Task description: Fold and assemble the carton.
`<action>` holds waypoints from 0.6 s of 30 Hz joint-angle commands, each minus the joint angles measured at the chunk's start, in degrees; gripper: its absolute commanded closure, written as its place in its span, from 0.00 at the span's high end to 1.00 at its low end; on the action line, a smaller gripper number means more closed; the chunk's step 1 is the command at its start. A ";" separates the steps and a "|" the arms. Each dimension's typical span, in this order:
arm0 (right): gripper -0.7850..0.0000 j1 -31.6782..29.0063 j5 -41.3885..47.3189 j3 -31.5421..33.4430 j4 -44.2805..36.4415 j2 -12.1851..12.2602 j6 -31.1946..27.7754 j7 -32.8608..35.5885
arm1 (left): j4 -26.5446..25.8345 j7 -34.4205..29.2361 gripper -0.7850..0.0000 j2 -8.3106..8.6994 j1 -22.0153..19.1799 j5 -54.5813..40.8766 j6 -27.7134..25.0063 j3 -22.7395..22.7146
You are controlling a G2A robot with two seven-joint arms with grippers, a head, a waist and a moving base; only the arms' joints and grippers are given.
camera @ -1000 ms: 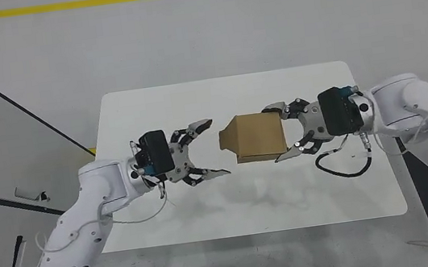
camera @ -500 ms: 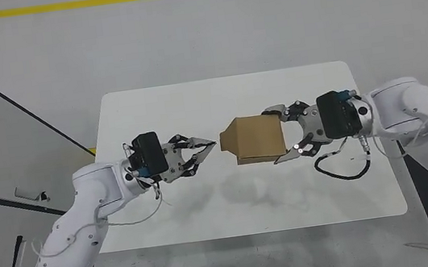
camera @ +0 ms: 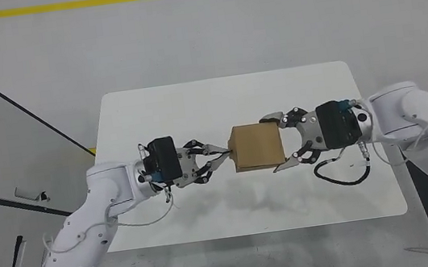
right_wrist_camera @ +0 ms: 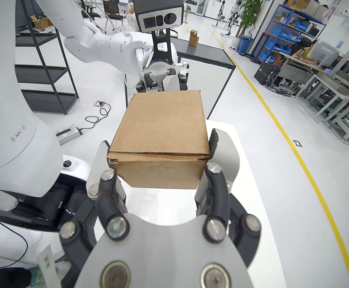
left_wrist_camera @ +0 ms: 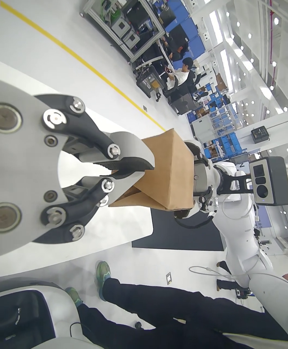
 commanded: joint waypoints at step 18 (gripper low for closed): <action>0.00 -0.66 -0.80 -0.22 -1.53 -0.08 0.00 -0.57 | 0.69 0.09 0.00 -0.71 -1.61 -1.91 -0.84 3.57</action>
